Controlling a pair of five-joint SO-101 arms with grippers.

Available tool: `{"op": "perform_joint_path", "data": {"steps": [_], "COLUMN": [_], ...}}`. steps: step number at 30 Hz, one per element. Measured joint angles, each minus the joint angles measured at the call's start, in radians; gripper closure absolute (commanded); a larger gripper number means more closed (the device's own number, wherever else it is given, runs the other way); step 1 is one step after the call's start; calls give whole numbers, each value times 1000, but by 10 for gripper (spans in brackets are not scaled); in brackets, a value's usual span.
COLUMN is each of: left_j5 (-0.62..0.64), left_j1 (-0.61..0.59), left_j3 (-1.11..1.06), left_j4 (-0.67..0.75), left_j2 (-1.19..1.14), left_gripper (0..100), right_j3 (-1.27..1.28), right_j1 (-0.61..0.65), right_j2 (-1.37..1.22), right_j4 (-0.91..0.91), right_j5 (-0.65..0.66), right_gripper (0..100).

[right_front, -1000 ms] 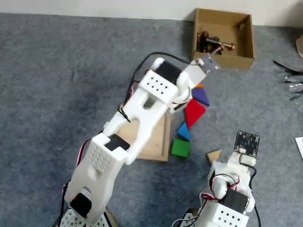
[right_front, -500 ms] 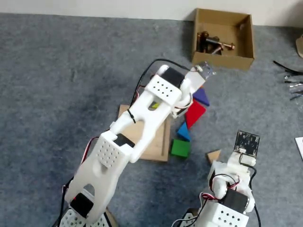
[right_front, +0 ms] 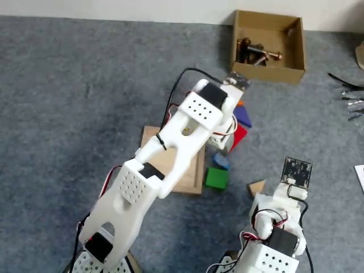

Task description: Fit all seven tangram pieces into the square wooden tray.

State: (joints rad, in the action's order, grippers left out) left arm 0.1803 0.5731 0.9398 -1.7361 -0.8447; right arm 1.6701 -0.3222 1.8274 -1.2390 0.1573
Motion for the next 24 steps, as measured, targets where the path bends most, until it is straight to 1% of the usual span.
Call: {"op": "perform_joint_path", "data": {"steps": [3,11,24], "left_j5": [0,0,0], "left_j1": [5,98,98], "left_j3": [0,-38,-44], "left_j4": [0,-12,-12], "left_j2": [0,0,0], "left_gripper": [741,741,741], "right_j3": [0,0,0], "right_j1": [0,0,0], "right_j2": [0,0,0], "right_j4": [0,0,0], "right_j5": [0,0,0], "right_gripper": [993,993,993]}}
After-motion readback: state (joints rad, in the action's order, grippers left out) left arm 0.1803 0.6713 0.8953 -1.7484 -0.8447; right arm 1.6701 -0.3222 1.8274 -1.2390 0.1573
